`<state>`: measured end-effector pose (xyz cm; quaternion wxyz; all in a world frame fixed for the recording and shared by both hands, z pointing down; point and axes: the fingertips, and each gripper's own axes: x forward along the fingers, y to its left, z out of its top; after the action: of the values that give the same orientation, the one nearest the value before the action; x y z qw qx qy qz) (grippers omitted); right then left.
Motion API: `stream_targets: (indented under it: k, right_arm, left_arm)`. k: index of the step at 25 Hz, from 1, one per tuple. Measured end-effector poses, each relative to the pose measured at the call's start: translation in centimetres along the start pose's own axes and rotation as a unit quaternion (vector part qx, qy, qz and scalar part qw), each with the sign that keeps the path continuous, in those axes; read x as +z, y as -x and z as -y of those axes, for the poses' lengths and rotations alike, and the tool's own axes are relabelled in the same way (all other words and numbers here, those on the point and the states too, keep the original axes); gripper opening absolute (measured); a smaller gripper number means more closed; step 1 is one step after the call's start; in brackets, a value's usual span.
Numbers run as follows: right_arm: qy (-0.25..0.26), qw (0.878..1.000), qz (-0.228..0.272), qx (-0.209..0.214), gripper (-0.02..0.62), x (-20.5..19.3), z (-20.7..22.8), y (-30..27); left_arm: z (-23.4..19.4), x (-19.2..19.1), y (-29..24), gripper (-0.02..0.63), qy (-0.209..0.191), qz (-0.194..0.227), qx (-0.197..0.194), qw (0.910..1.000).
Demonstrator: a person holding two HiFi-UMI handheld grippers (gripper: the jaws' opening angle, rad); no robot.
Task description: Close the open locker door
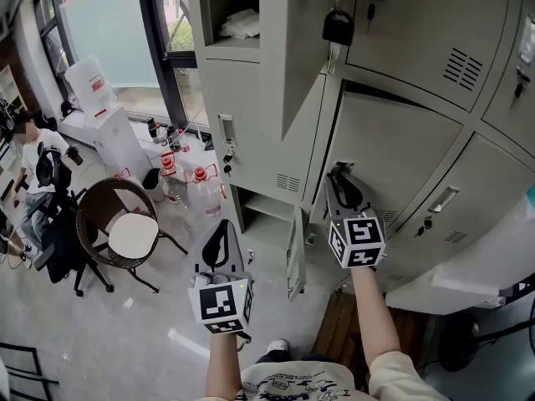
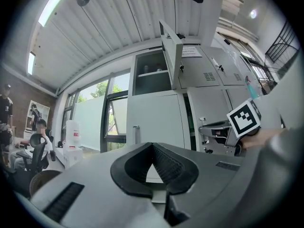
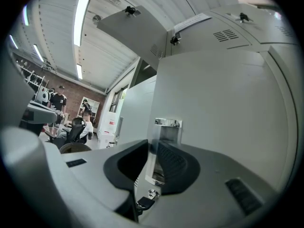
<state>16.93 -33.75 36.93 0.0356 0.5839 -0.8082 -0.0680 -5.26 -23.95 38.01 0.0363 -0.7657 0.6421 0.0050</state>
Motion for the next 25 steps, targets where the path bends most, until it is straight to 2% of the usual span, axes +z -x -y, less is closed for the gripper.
stream_targets:
  k: [8, 25]
  right_arm:
    - [0.009, 1.0, -0.009, -0.014, 0.048, -0.3, 1.3, -2.0]
    - [-0.027, 0.999, -0.02, -0.031, 0.034, -0.6, 2.9, -4.2]
  left_arm:
    - [-0.1, 0.1, -0.9, 0.003, -0.003, 0.003, -0.005, 1.0]
    - [-1.1, 0.8, -0.8, 0.003, -0.002, 0.009, 0.006, 0.9999]
